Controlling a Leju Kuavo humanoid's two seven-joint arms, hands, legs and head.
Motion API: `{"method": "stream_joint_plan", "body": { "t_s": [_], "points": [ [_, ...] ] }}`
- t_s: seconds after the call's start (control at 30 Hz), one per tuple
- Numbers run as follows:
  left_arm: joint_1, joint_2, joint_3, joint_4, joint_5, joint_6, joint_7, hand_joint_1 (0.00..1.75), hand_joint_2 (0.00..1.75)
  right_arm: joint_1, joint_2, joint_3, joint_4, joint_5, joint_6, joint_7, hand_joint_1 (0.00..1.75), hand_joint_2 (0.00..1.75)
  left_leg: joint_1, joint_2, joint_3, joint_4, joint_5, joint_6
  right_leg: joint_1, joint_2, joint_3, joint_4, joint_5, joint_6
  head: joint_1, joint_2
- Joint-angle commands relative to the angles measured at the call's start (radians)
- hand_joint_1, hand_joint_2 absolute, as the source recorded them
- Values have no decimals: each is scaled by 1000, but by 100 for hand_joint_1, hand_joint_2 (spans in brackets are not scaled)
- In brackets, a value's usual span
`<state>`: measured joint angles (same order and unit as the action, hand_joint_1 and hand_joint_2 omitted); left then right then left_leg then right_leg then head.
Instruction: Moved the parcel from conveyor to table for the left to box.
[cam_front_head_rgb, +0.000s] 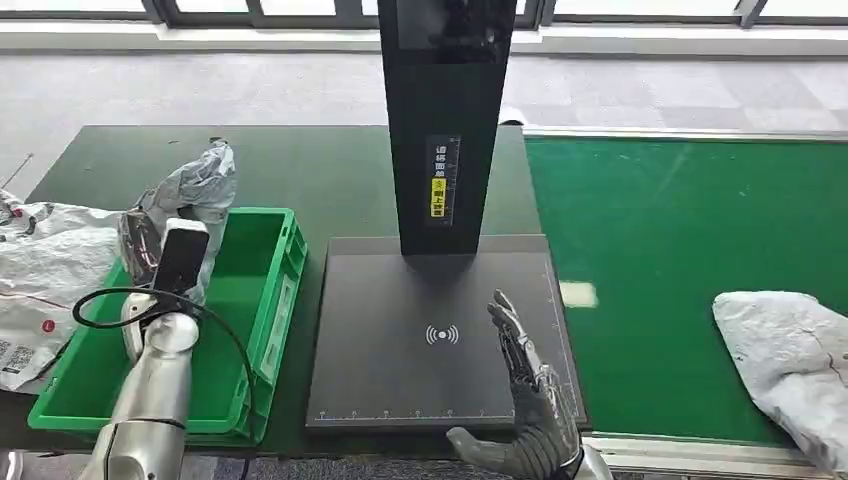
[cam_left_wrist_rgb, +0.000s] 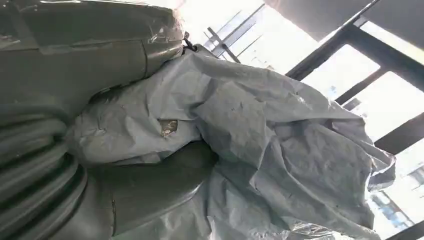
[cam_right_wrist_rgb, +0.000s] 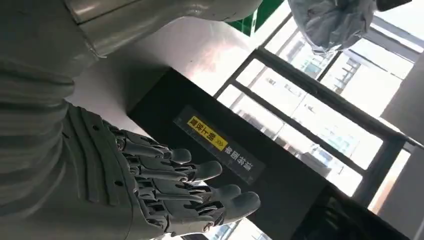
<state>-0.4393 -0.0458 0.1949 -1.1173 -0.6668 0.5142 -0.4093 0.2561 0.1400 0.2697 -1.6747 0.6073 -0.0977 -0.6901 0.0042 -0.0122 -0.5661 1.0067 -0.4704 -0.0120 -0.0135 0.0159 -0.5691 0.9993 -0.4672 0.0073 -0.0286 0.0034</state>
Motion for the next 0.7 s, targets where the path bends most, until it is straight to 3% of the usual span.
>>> {"method": "stream_joint_plan", "body": {
  "t_s": [0.03, 0.2, 0.23, 0.4, 0.47, 0.5, 0.57, 0.7],
  "points": [
    [-41, -10, 46, 95, -19, -26, 31, 175, 175, 1, 0, -41, 0, 2, 1, -2, 0, 175, 0, -1, -1, 0, 1, 0, 1, -2, 0, -1, 1, 0, 0, 0],
    [-13, -26, 54, 79, -8, -31, 25, 175, 175, -11, -3, -45, 8, 4, -2, -2, 0, 175, 1, 0, 0, -1, 1, 0, 1, -2, 1, -2, 1, 0, 0, 0],
    [-13, -26, 54, 79, -8, -31, 25, 134, 175, -11, -3, -45, 8, 4, -2, -2, 0, 175, 0, 0, 0, -1, 0, 0, 0, -1, 1, -1, 0, 0, 0, 0],
    [-13, -26, 54, 79, -8, -31, 25, 134, 175, -11, -3, -45, 8, 4, -2, -2, 0, 175, 0, 0, 0, -1, 0, 0, 0, -1, 1, -1, 0, 0, 0, 0],
    [7, -41, 58, 37, 5, -20, 15, 0, 175, -15, -4, -45, 12, 5, -4, -1, 0, 175, 1, 0, 0, -1, 1, 0, 1, -2, 1, -2, 1, 0, 0, 0],
    [19, -51, 58, 7, 11, -17, 14, 0, 0, -16, -5, -44, 14, 5, -6, -1, 0, 175, 0, 1, 1, -1, 0, 0, 0, -1, 1, -1, 1, 0, 0, 0],
    [72, -72, 52, -111, 36, 4, 4, 0, 0, -25, -4, -33, 30, 5, -13, -2, 0, 175, 0, 0, 0, 0, 0, 0, 1, -1, 1, -1, 1, 0, 0, 0],
    [72, -72, 52, -111, 36, 4, 4, 0, 0, -25, -4, -33, 30, 5, -13, -2, 0, 175, 1, 1, -1, -1, 1, 0, 1, -1, 0, -1, 1, 0, 0, 0]
  ]
}}
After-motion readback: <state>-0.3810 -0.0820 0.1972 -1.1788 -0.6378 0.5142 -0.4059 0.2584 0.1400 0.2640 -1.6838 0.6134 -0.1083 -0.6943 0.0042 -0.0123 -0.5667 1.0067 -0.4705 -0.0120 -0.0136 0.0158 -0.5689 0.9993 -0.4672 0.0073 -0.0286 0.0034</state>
